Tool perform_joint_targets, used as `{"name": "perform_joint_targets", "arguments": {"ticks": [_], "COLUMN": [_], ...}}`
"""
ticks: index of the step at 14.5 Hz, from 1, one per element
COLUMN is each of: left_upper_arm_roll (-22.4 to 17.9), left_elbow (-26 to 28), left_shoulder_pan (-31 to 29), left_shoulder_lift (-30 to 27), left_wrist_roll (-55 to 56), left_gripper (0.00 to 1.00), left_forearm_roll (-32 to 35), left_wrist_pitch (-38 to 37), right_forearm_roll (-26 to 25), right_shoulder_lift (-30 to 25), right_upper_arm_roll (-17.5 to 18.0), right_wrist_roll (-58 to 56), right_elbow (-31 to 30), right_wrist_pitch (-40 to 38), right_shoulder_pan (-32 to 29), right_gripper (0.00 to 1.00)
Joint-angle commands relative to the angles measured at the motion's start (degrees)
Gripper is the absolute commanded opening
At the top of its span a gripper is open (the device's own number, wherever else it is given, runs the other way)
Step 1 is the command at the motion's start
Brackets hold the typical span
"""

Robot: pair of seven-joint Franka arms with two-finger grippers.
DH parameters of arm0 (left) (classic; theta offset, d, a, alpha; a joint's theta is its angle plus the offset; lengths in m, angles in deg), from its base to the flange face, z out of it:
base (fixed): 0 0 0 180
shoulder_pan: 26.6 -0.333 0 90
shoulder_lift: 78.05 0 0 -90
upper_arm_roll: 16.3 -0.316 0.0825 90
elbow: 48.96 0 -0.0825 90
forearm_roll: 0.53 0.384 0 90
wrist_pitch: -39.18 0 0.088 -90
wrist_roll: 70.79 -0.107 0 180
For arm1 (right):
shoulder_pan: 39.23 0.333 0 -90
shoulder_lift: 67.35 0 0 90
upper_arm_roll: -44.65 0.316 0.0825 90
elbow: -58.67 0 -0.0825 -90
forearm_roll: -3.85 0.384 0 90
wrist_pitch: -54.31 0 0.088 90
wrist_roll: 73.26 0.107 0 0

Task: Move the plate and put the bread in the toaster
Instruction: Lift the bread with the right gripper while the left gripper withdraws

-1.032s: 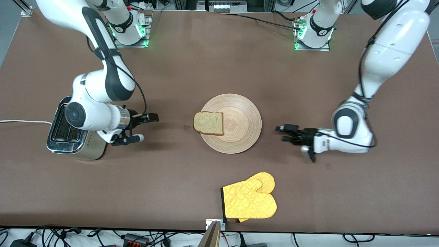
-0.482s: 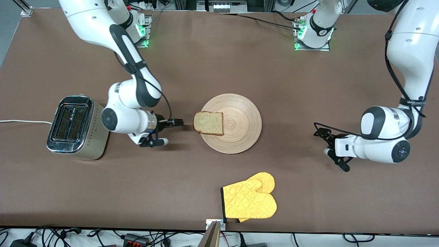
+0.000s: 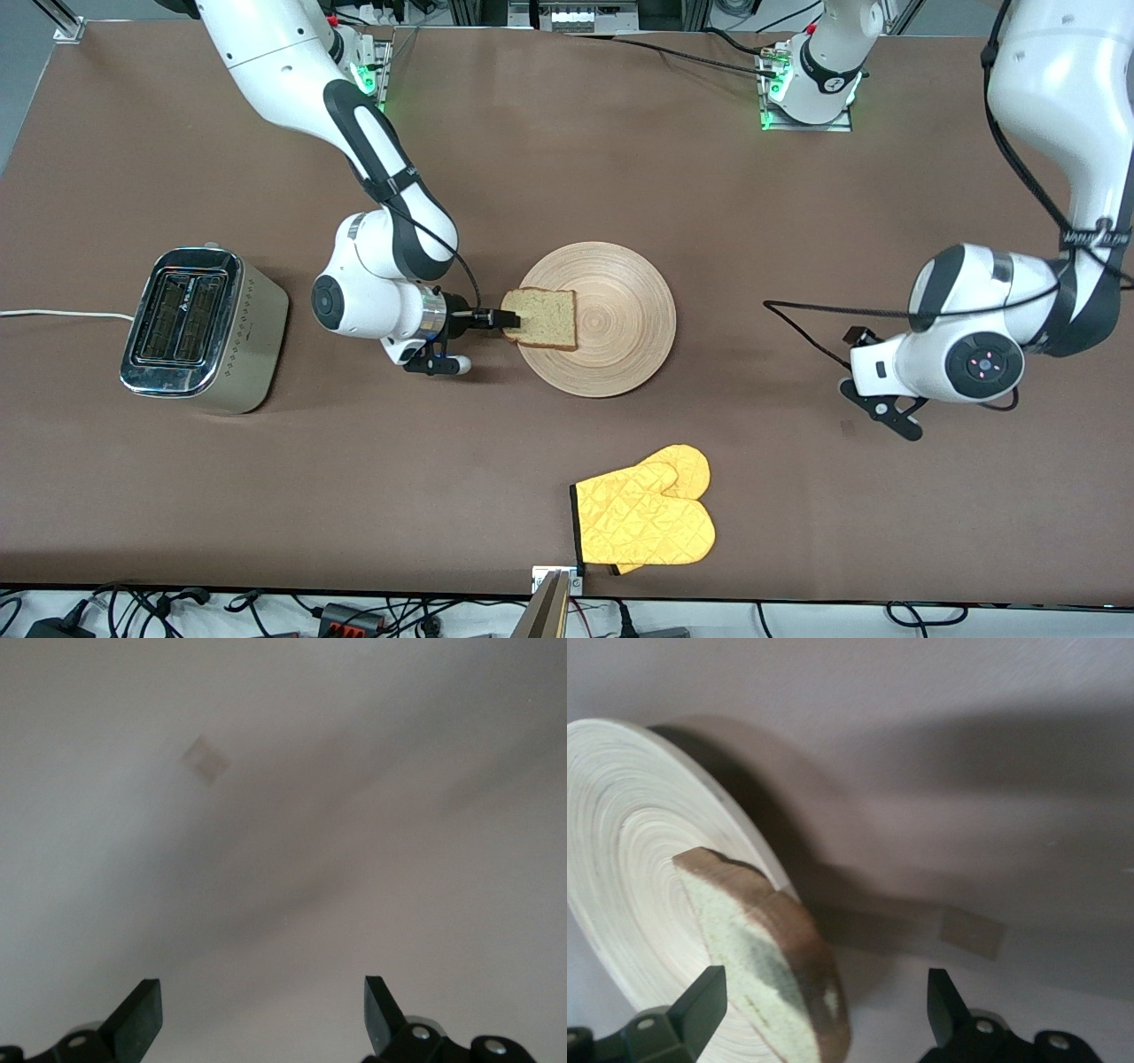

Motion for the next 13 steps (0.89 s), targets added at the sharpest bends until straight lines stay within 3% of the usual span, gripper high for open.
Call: {"name": "perform_joint_targets", "arguments": {"ticks": [1,3,5,7,8,9,10,13], "left_upper_arm_roll": [0.39,2.93,0.42,-9.92,-16.76,-22.75,-25.24,-25.89], "left_elbow": [0.82,-0.66,-2.08,-0.33,0.20,0.82,2.13,12.56], "left_shoulder_pan": [1.08,0.99,0.99,5.79,9.74,14.47,16.35,16.46], "left_shoulder_lift": [-7.87,-10.95,-15.95,-23.15,-25.10,-26.68,-28.00,-34.15], "left_wrist_roll": [9.17,13.40,14.29,14.47,14.56,14.65,15.08,15.00], "left_gripper": [1.00,1.00,1.00,1.00,1.00,1.00,1.00,1.00], "left_forearm_roll": [0.46,-1.21,-10.73,-19.72,-22.98,-24.49,-24.42,-22.23], "left_wrist_pitch": [-6.06,-8.26,-8.97,-9.15,-9.15,-9.15,-8.72,-1.02], "right_forearm_roll": [3.05,3.05,3.14,3.06,3.05,3.05,2.88,1.57], "right_shoulder_lift": [0.55,0.98,1.25,1.16,1.16,1.16,1.08,0.55], "right_upper_arm_roll": [-0.43,-0.43,-0.43,-0.43,-0.43,-0.43,-0.52,-1.22], "right_wrist_roll": [0.27,-0.43,-0.35,-0.08,-0.52,-0.61,-0.43,1.40], "right_elbow": [0.88,1.06,1.23,1.32,1.41,1.41,1.84,5.88], "right_wrist_pitch": [0.28,0.02,0.02,-0.07,-0.07,-0.16,-0.16,-4.01], "right_shoulder_pan": [1.19,1.11,1.19,1.19,1.11,1.11,1.11,1.28], "right_gripper": [1.00,0.81,0.66,0.55,0.45,0.21,0.03,0.00]}}
